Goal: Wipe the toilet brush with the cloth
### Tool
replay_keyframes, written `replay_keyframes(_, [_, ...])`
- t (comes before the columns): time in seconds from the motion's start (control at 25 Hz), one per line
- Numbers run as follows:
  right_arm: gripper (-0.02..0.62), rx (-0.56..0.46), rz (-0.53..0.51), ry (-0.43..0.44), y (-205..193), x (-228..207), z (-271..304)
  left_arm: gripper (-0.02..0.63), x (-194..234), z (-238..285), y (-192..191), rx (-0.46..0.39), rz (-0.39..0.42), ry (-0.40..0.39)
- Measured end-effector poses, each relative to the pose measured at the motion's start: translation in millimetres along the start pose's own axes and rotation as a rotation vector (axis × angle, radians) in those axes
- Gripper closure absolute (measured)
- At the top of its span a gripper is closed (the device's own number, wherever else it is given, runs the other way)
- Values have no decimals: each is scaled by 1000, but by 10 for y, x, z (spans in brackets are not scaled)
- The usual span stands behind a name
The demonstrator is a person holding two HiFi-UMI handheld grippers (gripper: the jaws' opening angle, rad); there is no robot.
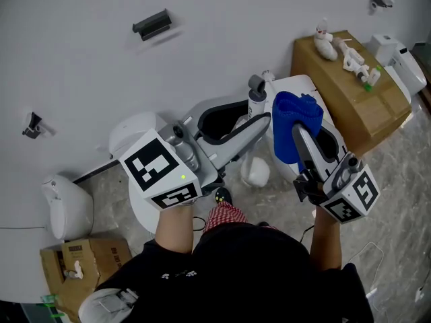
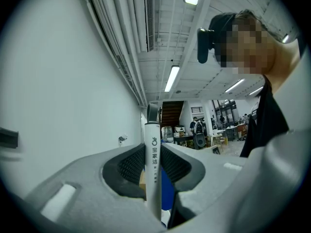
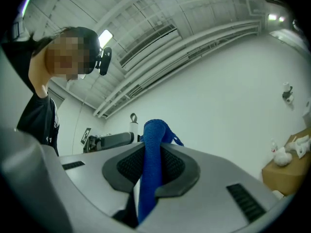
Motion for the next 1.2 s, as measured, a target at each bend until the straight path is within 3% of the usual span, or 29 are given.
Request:
replay_keyframes(0.56, [531,-111,1,72,467,391,224,504,28,16,-39,14,-6,8])
replay_keyframes(0.72, [532,-97,-57,125,453,459,249,505,22,14,-46,22,-1,6])
replay_keyframes(1.04, [531,8,-132,139,297,529,316,505,14,25,-89,40,-3,10])
replay_keyframes(1.2, [531,13,-155,141,282,542,366,505,42,17,-89,38,-14,15])
Point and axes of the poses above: the fingertips, and each gripper's own axes: z forward along the fingers, x to its left, y out of its top, the point moved 6 cm from there along -z, backward along the fingers, and after that the axes turned 10 degrees about -x, right-handed, at the moved point
